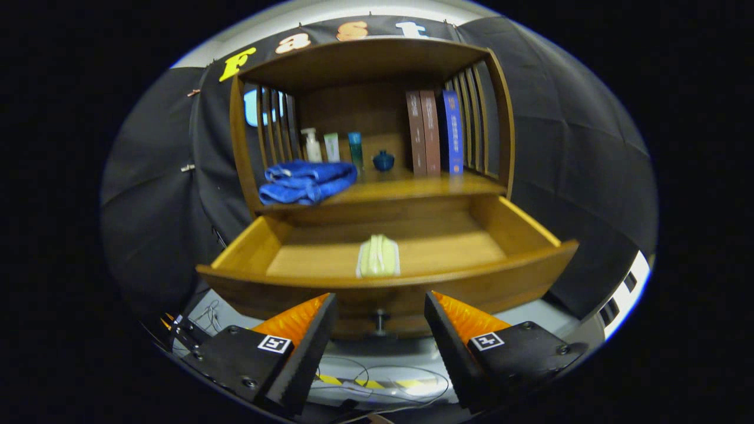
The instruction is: Pull open the drawer, take out the items inside it, and place them on the countertop above the cabinet.
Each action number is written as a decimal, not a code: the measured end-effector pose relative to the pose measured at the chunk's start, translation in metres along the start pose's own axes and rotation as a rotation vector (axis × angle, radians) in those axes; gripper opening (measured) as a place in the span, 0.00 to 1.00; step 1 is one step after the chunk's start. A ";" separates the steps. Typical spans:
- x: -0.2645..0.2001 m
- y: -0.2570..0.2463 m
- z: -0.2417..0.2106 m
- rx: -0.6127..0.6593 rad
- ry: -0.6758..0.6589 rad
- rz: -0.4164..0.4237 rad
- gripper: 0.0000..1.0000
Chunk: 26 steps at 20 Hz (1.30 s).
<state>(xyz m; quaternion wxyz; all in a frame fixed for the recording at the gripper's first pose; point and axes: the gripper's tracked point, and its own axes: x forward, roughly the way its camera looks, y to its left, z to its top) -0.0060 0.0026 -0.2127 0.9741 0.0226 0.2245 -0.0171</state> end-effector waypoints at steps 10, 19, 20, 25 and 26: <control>0.115 0.009 0.048 -0.015 0.243 0.014 1.00; 0.186 -0.001 -0.004 -0.021 0.598 -0.038 0.96; 0.191 -0.002 -0.013 -0.020 0.636 -0.043 0.93; 0.198 -0.006 -0.041 -0.053 0.763 -0.060 0.79; 0.200 -0.004 -0.045 -0.064 0.776 -0.059 0.68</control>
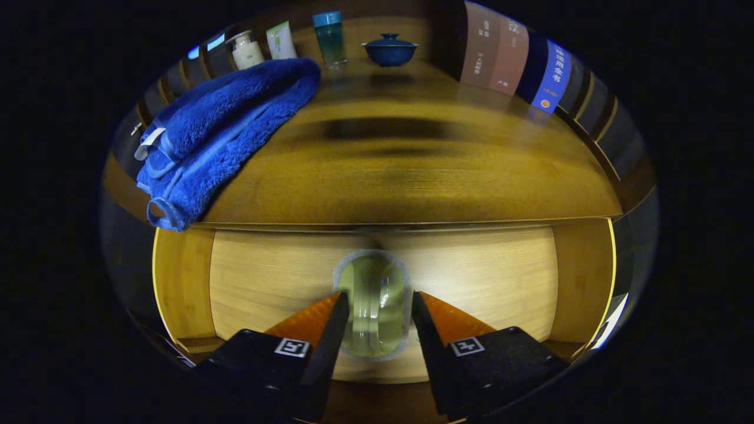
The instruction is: Pull open the drawer, take out the items inside it, and place them on the countertop above the cabinet.
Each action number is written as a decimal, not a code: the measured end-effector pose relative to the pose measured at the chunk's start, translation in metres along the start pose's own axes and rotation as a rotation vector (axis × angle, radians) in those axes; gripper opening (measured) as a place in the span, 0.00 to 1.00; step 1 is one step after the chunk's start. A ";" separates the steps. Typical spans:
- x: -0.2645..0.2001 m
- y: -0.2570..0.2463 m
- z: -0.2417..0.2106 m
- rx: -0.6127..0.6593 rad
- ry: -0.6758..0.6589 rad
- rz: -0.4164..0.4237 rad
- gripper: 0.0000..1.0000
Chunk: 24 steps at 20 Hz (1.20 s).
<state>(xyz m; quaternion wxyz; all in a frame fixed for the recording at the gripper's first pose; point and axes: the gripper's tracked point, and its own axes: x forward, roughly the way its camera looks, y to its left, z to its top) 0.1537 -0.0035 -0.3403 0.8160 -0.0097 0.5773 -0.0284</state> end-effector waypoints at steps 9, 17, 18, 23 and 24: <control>0.001 0.008 -0.002 -0.047 0.013 0.013 0.26; -0.071 0.006 -0.001 0.029 -0.223 0.069 0.26; -0.087 0.004 0.001 0.032 -0.270 0.066 0.26; -0.161 0.000 0.036 0.046 -0.493 0.077 0.26; -0.176 -0.003 0.051 0.053 -0.542 0.073 0.22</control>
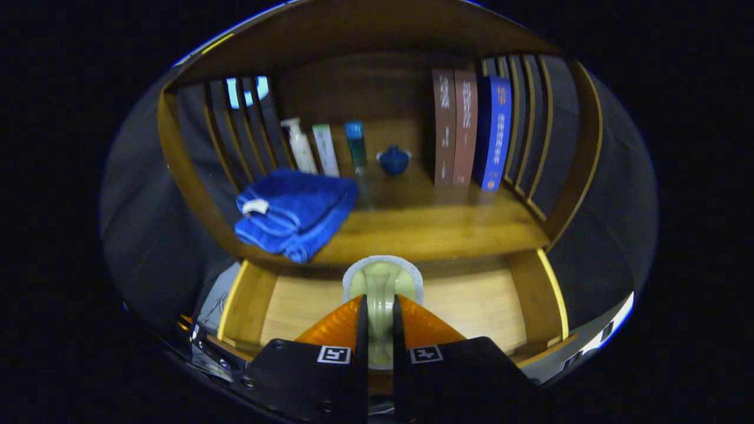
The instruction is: Pull open the drawer, take out the items inside it, and place them on the countertop above the cabinet.
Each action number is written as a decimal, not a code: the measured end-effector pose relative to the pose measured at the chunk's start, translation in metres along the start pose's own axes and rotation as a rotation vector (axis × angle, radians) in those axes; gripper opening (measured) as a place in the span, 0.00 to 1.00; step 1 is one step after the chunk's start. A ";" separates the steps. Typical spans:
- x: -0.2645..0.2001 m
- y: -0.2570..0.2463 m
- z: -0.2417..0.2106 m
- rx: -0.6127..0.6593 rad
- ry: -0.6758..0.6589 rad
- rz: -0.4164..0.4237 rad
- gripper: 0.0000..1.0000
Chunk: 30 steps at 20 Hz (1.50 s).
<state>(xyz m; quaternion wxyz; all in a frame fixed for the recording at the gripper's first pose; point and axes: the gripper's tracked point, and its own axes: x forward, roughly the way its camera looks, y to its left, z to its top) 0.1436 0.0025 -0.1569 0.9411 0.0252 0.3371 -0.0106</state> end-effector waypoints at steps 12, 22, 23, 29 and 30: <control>0.131 0.000 0.096 0.029 0.046 0.021 0.21; 0.184 -0.002 0.083 -0.007 0.184 0.008 0.42; 0.183 -0.003 0.083 -0.003 0.182 0.005 0.56; 0.172 -0.005 0.083 0.017 0.135 0.009 1.00; 0.167 -0.004 0.084 0.021 0.113 0.008 1.00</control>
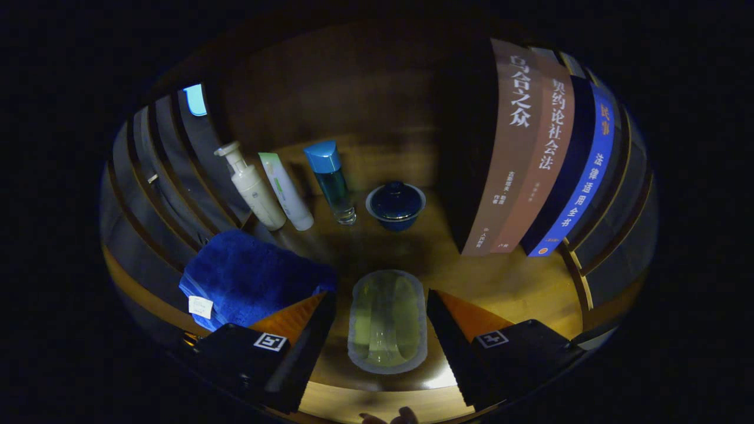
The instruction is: Pull open the drawer, take out the items inside it, and place them on the countertop above the cabinet.
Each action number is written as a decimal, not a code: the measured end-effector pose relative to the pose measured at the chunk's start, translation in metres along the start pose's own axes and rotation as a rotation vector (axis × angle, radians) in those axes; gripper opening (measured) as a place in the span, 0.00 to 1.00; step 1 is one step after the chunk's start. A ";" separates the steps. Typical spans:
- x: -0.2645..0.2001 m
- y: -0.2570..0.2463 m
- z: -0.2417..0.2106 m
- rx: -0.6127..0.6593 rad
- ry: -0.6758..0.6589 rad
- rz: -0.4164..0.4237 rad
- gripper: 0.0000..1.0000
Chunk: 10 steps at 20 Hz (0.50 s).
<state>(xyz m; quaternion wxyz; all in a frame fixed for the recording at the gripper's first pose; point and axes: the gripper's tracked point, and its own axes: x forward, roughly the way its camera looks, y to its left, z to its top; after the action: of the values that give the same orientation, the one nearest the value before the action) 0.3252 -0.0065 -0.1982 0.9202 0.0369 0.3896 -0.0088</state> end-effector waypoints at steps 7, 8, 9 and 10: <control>-0.079 0.011 -0.016 0.006 -0.246 0.015 0.99; -0.097 0.015 -0.017 -0.007 -0.302 0.025 1.00; -0.119 0.018 -0.020 -0.022 -0.352 0.028 1.00; -0.137 0.021 -0.025 -0.033 -0.397 0.031 1.00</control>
<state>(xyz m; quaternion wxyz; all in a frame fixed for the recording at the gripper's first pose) 0.2129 0.0147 -0.1159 0.9794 0.0252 0.2002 0.0047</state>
